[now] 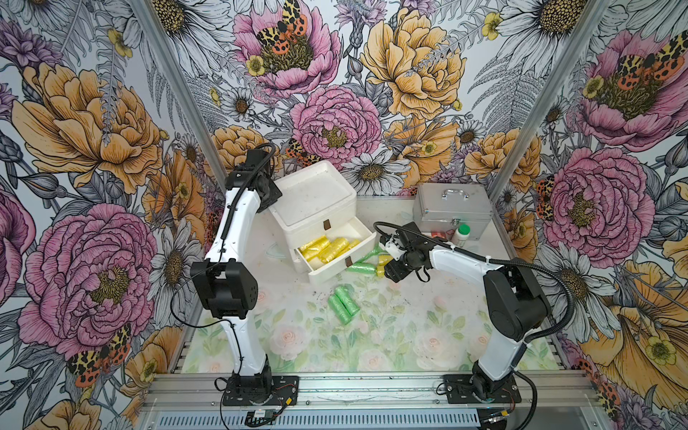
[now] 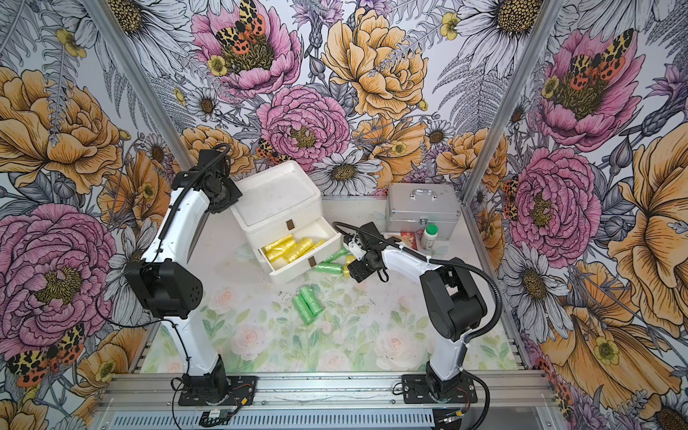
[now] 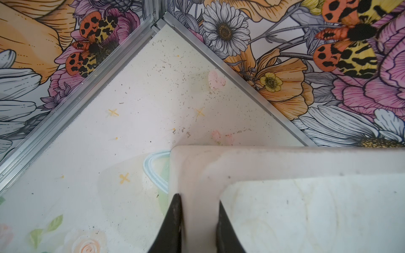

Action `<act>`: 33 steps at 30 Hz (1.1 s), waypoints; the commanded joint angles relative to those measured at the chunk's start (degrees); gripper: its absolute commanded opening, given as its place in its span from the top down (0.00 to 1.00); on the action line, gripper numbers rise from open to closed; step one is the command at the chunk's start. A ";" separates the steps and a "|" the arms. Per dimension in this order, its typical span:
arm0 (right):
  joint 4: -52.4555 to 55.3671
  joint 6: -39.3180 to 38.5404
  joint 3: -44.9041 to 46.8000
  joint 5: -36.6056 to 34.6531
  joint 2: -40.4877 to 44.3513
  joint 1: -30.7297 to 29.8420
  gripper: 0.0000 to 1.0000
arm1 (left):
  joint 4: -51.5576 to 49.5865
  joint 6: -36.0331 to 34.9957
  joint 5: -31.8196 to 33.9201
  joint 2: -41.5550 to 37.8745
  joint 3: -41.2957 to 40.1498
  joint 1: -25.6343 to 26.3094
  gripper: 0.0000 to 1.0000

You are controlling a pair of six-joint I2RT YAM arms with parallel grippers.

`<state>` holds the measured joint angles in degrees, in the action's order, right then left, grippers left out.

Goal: Sort the rolls of trash bags by color and place them into the drawer
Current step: Pick up the roll of trash bags from the center of the board.

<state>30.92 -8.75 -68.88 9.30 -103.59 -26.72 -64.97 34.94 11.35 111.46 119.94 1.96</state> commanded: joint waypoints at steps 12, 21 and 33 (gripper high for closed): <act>-0.37 -4.45 -3.76 0.12 -4.40 -0.32 0.26 | -1.03 8.30 -20.27 6.40 -3.78 1.21 1.00; 1.56 -0.53 1.16 3.08 -1.64 -0.36 0.29 | -1.05 8.30 -20.38 6.40 -3.75 1.03 1.00; 3.04 2.09 1.29 1.73 -2.78 -0.40 0.50 | -0.99 8.13 -20.10 6.05 -4.62 1.25 1.00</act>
<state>33.56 -7.66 -67.05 11.38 -106.76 -26.70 -64.95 34.94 11.33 111.44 119.87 1.96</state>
